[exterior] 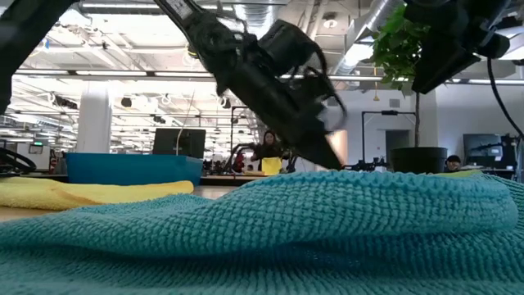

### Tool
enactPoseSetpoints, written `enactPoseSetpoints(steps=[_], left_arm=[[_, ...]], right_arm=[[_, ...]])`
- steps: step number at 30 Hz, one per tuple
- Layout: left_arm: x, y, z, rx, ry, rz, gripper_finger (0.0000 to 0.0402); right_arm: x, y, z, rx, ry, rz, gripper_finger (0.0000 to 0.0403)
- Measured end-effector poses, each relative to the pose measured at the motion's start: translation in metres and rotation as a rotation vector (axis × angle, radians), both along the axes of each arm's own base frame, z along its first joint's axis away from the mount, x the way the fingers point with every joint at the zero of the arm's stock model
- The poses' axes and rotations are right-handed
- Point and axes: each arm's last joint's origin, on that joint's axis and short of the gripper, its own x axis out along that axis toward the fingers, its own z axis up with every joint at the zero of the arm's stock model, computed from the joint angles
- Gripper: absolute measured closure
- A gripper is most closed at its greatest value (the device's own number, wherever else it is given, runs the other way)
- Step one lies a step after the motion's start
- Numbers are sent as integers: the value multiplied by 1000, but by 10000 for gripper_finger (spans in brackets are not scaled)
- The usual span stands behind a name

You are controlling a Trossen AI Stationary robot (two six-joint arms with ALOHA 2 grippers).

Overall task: Fold microfiber towels
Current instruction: Fold the green towel

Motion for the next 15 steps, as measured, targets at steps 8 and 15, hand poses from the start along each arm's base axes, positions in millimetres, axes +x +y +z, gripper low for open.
enactPoseSetpoints(steps=[8, 15], left_arm=[[4, -7, -23, 60, 35, -4, 244], [-1, -10, -27, 44, 115, -3, 244]], right_arm=[[0, 0, 0, -7, -3, -1, 276], [0, 0, 0, -10, 3, -2, 276]])
